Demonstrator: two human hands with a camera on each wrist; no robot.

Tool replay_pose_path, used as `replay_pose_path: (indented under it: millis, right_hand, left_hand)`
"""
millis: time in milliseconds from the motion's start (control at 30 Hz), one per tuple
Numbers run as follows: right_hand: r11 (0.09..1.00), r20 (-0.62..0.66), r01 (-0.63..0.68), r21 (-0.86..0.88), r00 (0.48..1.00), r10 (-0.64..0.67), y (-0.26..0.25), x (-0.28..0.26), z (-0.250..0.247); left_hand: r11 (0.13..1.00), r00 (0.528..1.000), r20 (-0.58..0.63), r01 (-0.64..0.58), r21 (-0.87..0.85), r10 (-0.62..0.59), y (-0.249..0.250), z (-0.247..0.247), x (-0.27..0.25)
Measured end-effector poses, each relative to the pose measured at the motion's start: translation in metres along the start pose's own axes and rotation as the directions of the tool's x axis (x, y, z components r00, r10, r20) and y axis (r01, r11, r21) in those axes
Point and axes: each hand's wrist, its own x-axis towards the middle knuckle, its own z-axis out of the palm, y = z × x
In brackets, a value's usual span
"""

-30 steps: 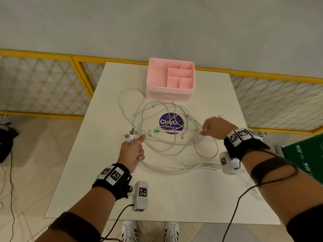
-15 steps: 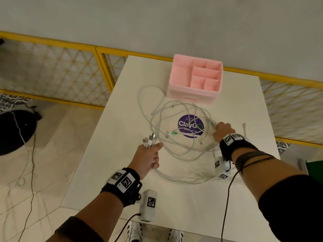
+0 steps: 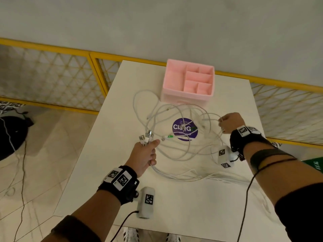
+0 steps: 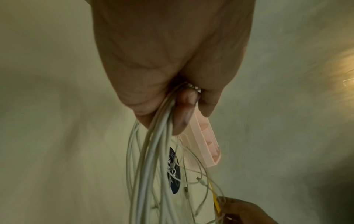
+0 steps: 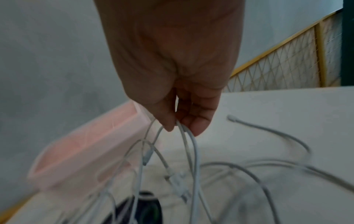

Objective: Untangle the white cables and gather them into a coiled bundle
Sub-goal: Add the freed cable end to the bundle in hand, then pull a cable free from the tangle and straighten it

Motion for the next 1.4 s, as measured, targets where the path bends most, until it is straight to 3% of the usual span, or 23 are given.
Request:
replay_pose_path:
  millis: [100, 200, 433, 633, 767, 867, 933, 1067, 1267, 1400]
  right_hand:
    - [0.983, -0.148, 0.102, 0.155, 0.986, -0.079, -0.025, -0.01, -0.043]
    - [0.905, -0.178, 0.243, 0.35, 0.965, -0.19, -0.057, -0.026, -0.067]
    - [0.776, -0.304, 0.444, 0.448, 0.892, -0.334, -0.1, -0.064, -0.103]
    - [0.531, -0.346, 0.53, 0.661, 0.843, -0.411, -0.132, -0.12, -0.122]
    - [0.314, -0.426, 0.581, 0.751, 0.789, -0.442, -0.153, -0.157, -0.135]
    - [0.237, -0.411, 0.578, 0.781, 0.761, -0.501, -0.161, -0.178, -0.131]
    - [0.262, -0.353, 0.575, 0.775, 0.739, -0.574, -0.157, -0.187, -0.114]
    - [0.437, -0.146, 0.534, 0.724, 0.738, -0.659, -0.126, -0.201, -0.056]
    - [0.627, 0.117, 0.394, 0.672, 0.78, -0.615, -0.071, -0.218, 0.006]
    - [0.726, 0.197, 0.415, 0.548, 0.78, -0.594, -0.045, -0.218, 0.019]
  left_hand:
    - [1.0, 0.999, 0.034, -0.026, -0.001, 0.026, 0.006, 0.006, -0.003]
    - [0.999, 0.998, 0.033, -0.046, -0.004, 0.046, 0.01, 0.01, -0.005]
    - [0.996, 0.993, 0.07, -0.094, -0.005, 0.094, 0.017, 0.026, -0.013]
    - [0.987, 0.985, 0.087, -0.14, -0.074, 0.147, 0.026, 0.04, -0.025]
    - [0.975, 0.982, 0.109, -0.136, -0.176, 0.157, 0.033, 0.048, -0.032]
    - [0.955, 0.979, 0.144, -0.1, -0.278, 0.145, 0.035, 0.051, -0.032]
    - [0.935, 0.975, 0.183, -0.059, -0.351, 0.13, 0.038, 0.054, -0.032]
    - [0.888, 0.968, 0.228, 0.009, -0.459, 0.108, 0.042, 0.057, -0.032]
    - [0.819, 0.978, 0.195, 0.053, -0.571, 0.072, 0.04, 0.045, -0.026]
    - [0.767, 0.979, 0.188, 0.063, -0.639, 0.077, 0.038, 0.04, -0.024]
